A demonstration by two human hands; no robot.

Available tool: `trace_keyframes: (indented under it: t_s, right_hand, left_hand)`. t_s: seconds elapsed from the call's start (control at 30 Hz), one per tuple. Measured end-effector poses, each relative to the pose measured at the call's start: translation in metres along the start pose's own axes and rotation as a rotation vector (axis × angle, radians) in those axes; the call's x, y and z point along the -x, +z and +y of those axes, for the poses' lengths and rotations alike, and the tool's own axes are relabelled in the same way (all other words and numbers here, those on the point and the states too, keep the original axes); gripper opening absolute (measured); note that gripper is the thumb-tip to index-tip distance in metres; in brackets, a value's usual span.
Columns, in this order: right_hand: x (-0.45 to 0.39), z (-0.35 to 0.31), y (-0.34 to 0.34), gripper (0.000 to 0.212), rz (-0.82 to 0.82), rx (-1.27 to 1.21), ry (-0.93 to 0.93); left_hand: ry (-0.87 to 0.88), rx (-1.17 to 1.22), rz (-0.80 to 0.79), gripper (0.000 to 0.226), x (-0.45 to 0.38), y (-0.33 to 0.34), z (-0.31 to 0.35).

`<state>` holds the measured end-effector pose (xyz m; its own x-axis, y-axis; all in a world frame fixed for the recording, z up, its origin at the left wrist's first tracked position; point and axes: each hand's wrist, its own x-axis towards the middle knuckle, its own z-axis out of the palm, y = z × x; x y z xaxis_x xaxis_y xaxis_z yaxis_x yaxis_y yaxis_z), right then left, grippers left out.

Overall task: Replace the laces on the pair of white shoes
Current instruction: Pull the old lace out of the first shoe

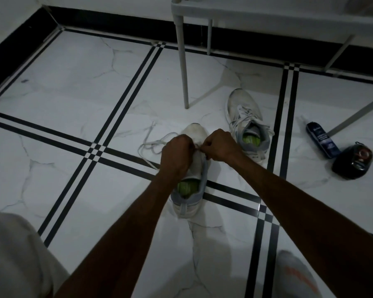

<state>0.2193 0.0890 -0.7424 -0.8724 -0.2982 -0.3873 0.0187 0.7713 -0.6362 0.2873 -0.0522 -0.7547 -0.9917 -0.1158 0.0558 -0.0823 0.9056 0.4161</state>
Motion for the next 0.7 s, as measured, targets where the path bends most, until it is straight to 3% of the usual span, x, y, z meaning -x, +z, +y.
trace_keyframes:
  t_s: [0.07,0.2,0.33,0.4,0.5,0.53,0.7]
  right_hand:
    - [0.001,0.001,-0.001,0.029,0.005,-0.013,0.006]
    - [0.002,0.003,-0.007,0.023,0.012,-0.015,0.013]
    - [0.004,-0.001,-0.009,0.024,0.019,0.009,0.007]
    - [0.005,-0.005,-0.007,0.026,0.024,0.021,0.011]
    - [0.005,-0.008,-0.005,0.025,0.013,0.009,0.001]
    - [0.006,-0.009,-0.004,0.025,0.010,0.005,-0.001]
    - [0.007,-0.004,0.001,0.024,0.019,-0.029,0.021]
  left_hand:
    - [0.033,0.008,0.070,0.013,0.000,-0.003,-0.006]
    - [-0.364,0.176,0.415,0.016,-0.020,-0.050,-0.050]
    - [-0.511,0.172,0.506,0.012,-0.022,-0.072,-0.055]
    - [-0.410,0.126,0.456,0.017,-0.015,-0.062,-0.038]
    - [-0.096,0.181,0.183,0.042,-0.005,-0.036,-0.020]
    - [-0.036,0.209,0.111,0.041,-0.005,-0.029,-0.017]
    - [-0.077,0.230,-0.076,0.015,-0.004,-0.013,-0.012]
